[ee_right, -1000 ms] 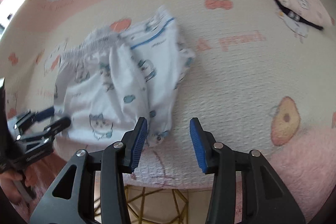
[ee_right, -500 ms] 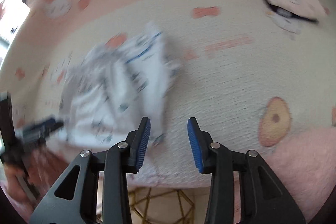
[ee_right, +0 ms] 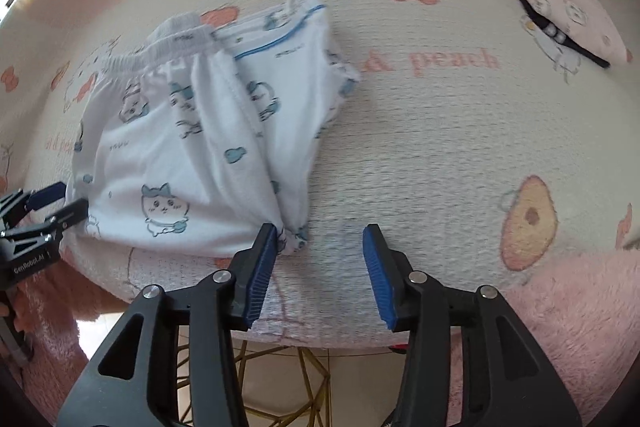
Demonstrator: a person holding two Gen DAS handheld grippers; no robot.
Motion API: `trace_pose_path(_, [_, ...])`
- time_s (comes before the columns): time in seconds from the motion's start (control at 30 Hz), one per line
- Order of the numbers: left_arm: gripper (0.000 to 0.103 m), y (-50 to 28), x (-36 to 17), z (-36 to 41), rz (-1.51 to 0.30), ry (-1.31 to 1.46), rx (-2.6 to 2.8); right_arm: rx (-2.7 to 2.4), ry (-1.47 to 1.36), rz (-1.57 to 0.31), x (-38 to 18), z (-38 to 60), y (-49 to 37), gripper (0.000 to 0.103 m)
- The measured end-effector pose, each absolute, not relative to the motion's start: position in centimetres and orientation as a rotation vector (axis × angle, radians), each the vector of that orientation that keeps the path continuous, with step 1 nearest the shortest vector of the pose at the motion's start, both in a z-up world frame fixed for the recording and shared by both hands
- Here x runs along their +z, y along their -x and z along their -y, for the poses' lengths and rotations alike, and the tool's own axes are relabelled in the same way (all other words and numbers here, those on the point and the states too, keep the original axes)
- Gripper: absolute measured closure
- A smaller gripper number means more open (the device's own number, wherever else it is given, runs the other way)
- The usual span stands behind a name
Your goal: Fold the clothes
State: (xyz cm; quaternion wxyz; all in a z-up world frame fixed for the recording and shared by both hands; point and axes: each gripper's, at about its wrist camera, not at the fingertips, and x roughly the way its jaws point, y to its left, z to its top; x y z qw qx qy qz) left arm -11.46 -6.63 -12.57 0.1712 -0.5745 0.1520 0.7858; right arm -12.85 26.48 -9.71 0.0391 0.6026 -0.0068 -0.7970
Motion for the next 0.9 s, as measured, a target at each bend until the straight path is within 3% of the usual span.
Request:
trace_pose_path(0.07, [0.035,11.6,-12.3,6.8,-0.436,1.622,2.262,-2.549,-1.903,-0.023,-9.5,-27.4,13.3,0.068])
trace_pose_path(0.13, [0.035,11.7,-12.0,6.9,-0.441,1.612,2.294,-2.495,-1.895,0.243,-9.4,-29.2,13.8,0.068])
trace_pose_path(0.2, [0.035,12.0,-11.6,7.9,-0.329,1.632,2.286,-2.403,-1.827,0.429,-9.1,-29.6,13.9,0.068])
trace_pose_path(0.4, [0.036,12.4,-11.2,10.4,0.033,1.7,2.192,-2.31,-1.779,0.348,-8.8,-26.4,14.6,0.063])
trace_pose_path(0.57, [0.039,11.8,-12.2,9.5,0.042,1.729,2.124,-2.269,-1.841,0.191,-10.3,-22.9,15.4,0.056])
trace_pose_path(0.6, [0.05,11.8,-12.2,9.2,0.016,1.721,2.133,-2.275,-1.835,0.172,-10.3,-22.5,15.6,0.057])
trace_pose_path(0.63, [0.071,11.8,-12.2,8.9,-0.01,1.712,2.141,-2.284,-1.824,0.15,-10.2,-22.2,15.8,0.059])
trace_pose_path(0.7, [0.089,12.6,-12.4,8.7,-0.006,1.705,2.109,-2.282,-1.801,0.134,-9.8,-18.2,13.3,0.09])
trace_pose_path(0.9, [0.098,13.6,-10.2,8.0,-0.267,1.61,2.204,-2.293,-1.71,0.134,-8.3,-12.1,9.7,0.092])
